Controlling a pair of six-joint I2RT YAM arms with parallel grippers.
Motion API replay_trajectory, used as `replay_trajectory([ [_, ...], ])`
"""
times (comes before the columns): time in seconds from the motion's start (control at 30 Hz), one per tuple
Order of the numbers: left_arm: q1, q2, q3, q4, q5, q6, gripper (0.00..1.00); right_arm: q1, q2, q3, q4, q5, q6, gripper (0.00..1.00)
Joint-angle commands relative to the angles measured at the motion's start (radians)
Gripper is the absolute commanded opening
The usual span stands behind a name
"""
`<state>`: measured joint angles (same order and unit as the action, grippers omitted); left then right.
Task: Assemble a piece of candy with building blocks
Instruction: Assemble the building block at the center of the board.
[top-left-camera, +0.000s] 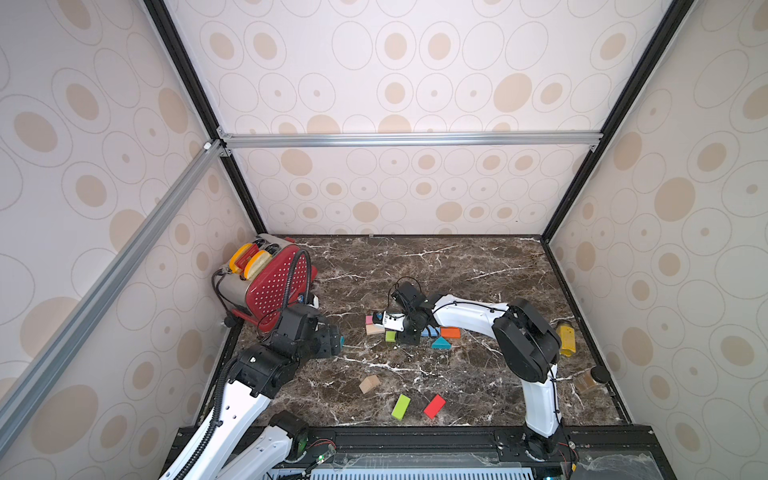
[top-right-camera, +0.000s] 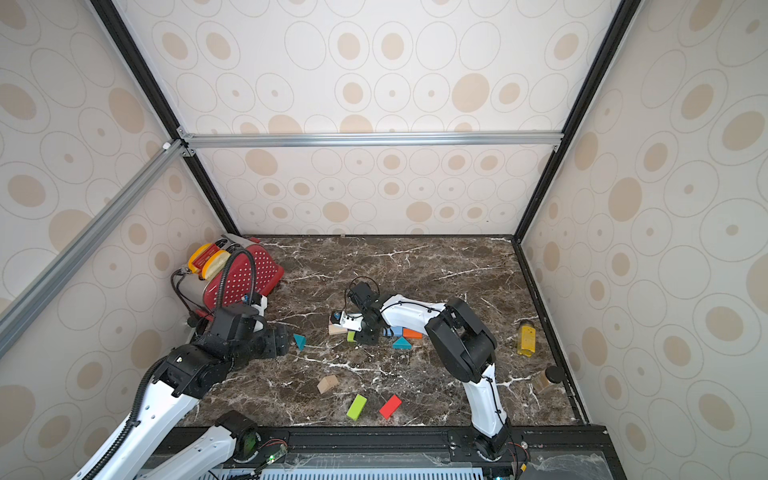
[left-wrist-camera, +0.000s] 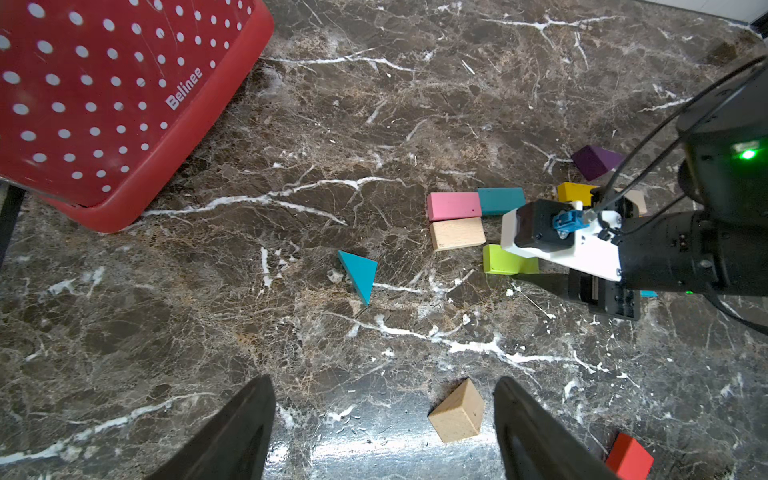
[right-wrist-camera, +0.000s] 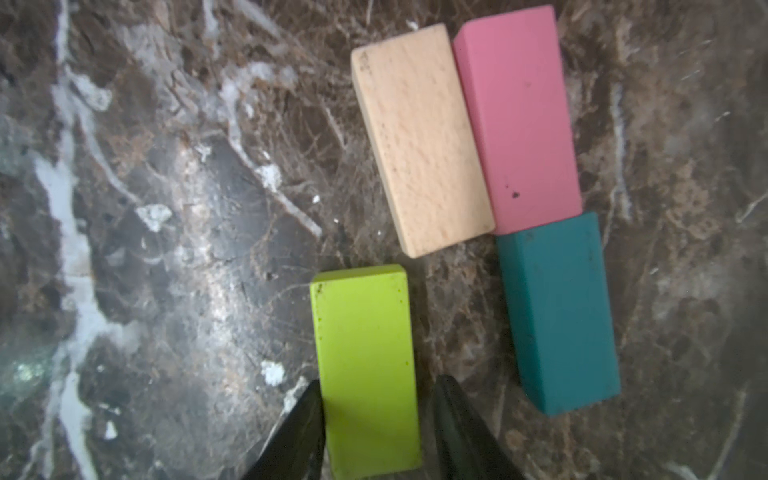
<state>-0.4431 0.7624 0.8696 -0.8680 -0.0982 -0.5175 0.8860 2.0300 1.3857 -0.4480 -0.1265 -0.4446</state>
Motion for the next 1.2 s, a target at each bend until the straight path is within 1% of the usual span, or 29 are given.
replay_trajectory([
  [0.0, 0.009, -0.003, 0.001, 0.012, -0.003, 0.019, 0.84, -0.009, 0.037, 0.013, -0.016, 0.047, 0.031, 0.48],
  [0.17, 0.008, -0.003, 0.0, 0.012, -0.003, 0.019, 0.84, -0.008, 0.018, -0.006, -0.008, 0.038, 0.089, 0.54],
  [0.47, 0.009, -0.005, -0.001, 0.012, -0.001, 0.019, 0.84, -0.006, -0.069, -0.074, 0.019, -0.002, 0.304, 0.58],
  [0.5, 0.009, -0.005, -0.001, 0.014, -0.001, 0.019, 0.84, -0.004, -0.082, -0.083, 0.023, -0.001, 0.329, 0.6],
  [0.6, 0.008, -0.004, -0.001, 0.015, 0.002, 0.019, 0.84, 0.001, -0.121, -0.109, 0.041, 0.0, 0.411, 0.7],
  [0.67, 0.009, -0.005, 0.0, 0.014, 0.002, 0.019, 0.84, 0.009, -0.129, -0.104, 0.024, -0.007, 0.447, 0.73],
  [0.73, 0.008, -0.006, -0.001, 0.014, 0.002, 0.019, 0.84, 0.018, -0.126, -0.097, 0.006, 0.038, 0.493, 0.74],
  [0.83, 0.008, -0.01, -0.001, 0.014, 0.0, 0.017, 0.84, 0.018, -0.121, -0.095, -0.001, 0.08, 0.555, 0.74],
  [0.9, 0.008, -0.012, -0.003, 0.014, -0.001, 0.017, 0.84, 0.019, -0.113, -0.091, -0.004, 0.076, 0.613, 0.74],
  [1.03, 0.009, -0.009, -0.001, 0.014, 0.002, 0.017, 0.84, 0.038, -0.106, -0.083, -0.008, 0.075, 0.734, 0.71],
  [1.1, 0.008, -0.009, -0.002, 0.014, 0.002, 0.018, 0.84, 0.046, -0.104, -0.078, -0.021, 0.114, 0.809, 0.66],
  [1.17, 0.009, -0.011, -0.001, 0.014, 0.002, 0.019, 0.84, 0.046, -0.091, -0.077, -0.014, 0.101, 0.858, 0.62],
])
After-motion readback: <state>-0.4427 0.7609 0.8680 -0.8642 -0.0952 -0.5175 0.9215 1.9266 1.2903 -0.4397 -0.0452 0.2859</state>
